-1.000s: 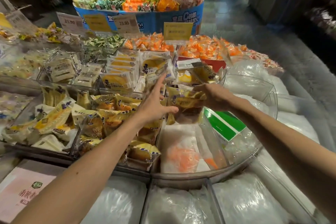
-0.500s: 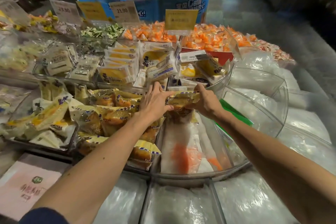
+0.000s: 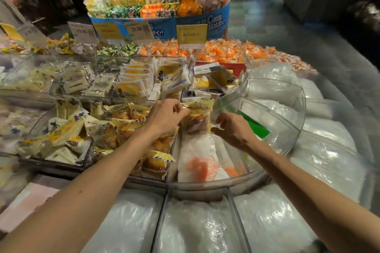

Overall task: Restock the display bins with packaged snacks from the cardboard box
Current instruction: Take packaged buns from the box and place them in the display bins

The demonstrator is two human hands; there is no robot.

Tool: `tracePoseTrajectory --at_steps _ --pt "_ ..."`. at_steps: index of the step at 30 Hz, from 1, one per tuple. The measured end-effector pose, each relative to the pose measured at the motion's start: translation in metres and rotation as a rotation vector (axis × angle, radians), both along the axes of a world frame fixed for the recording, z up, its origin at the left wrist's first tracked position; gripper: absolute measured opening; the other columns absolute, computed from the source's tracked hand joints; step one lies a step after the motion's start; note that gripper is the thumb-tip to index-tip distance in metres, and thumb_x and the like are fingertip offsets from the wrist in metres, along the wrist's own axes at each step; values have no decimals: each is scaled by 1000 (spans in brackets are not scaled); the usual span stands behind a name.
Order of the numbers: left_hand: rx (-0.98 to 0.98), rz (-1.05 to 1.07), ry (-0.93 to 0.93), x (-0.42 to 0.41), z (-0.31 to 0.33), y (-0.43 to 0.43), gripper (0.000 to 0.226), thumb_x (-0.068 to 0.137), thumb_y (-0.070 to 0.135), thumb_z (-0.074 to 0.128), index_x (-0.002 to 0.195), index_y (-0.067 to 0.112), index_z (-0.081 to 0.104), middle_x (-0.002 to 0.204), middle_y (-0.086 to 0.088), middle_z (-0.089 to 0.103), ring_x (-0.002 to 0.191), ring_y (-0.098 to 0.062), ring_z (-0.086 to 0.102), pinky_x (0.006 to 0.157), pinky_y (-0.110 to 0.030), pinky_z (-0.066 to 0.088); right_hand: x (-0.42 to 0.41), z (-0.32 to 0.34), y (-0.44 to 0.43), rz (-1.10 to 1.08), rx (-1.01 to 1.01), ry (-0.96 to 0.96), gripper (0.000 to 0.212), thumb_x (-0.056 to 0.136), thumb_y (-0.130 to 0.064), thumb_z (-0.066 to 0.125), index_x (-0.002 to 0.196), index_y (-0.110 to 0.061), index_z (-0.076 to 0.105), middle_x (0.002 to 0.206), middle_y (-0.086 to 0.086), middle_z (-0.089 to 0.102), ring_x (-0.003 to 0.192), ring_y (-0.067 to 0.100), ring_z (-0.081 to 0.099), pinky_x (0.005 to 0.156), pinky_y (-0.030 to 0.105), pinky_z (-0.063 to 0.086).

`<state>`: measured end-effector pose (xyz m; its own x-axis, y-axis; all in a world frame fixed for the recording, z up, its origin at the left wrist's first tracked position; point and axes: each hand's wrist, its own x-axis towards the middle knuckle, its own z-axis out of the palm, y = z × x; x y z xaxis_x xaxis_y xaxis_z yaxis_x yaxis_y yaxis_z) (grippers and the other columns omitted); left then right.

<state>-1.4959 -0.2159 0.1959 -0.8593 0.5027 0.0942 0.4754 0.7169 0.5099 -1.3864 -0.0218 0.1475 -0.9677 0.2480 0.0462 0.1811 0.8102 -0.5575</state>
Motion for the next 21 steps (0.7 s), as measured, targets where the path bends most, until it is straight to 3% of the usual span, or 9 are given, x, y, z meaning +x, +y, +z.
tracePoseTrajectory --at_steps 3,7,9,11,15,18,21 --pt "28 -195 43 45 32 -2 23 92 38 67 77 22 62 72 10 60 66 -5 54 56 -22 39 76 16 -13 -32 16 42 27 90 -37 70 108 -18 62 97 -4 60 88 14 56 79 34 54" --pt "51 -477 49 113 57 4 19 88 44 69 86 25 67 79 10 65 73 -4 60 64 -29 49 208 7 -44 -217 71 155 34 84 -49 63 102 -21 61 102 -4 58 89 19 59 73 35 52" --pt "77 -615 46 155 61 11 19 86 49 69 84 31 67 75 12 65 69 -1 60 61 -26 47 280 -5 -67 -341 64 139 41 82 -55 56 105 -20 61 105 -3 59 93 21 61 73 35 53" --pt "103 -774 -7 206 56 21 20 84 52 68 80 32 66 67 11 65 60 0 58 55 -23 41 350 -16 -96 -493 43 86 45 85 -57 52 109 -20 60 108 -3 59 99 20 60 79 36 52" --pt "136 -1147 -166 336 27 53 22 86 45 72 75 27 65 55 5 58 50 -8 52 51 -29 41 480 -37 -150 -840 19 45 38 85 -56 55 105 -24 59 102 -7 58 96 12 56 79 17 38" --pt "80 -1408 -264 453 -6 73 20 86 38 74 74 25 66 57 15 55 52 -3 51 50 -15 34 573 -41 -190 -1146 -7 15 35 85 -54 53 95 -21 58 96 -11 51 90 10 51 76 20 36" --pt "-22 -1618 -316 570 -40 78 22 86 40 74 73 24 66 54 11 51 55 1 51 52 -13 32 661 -48 -228 -1433 -53 6 26 87 -50 56 89 -25 53 92 -9 50 87 10 50 75 26 41"
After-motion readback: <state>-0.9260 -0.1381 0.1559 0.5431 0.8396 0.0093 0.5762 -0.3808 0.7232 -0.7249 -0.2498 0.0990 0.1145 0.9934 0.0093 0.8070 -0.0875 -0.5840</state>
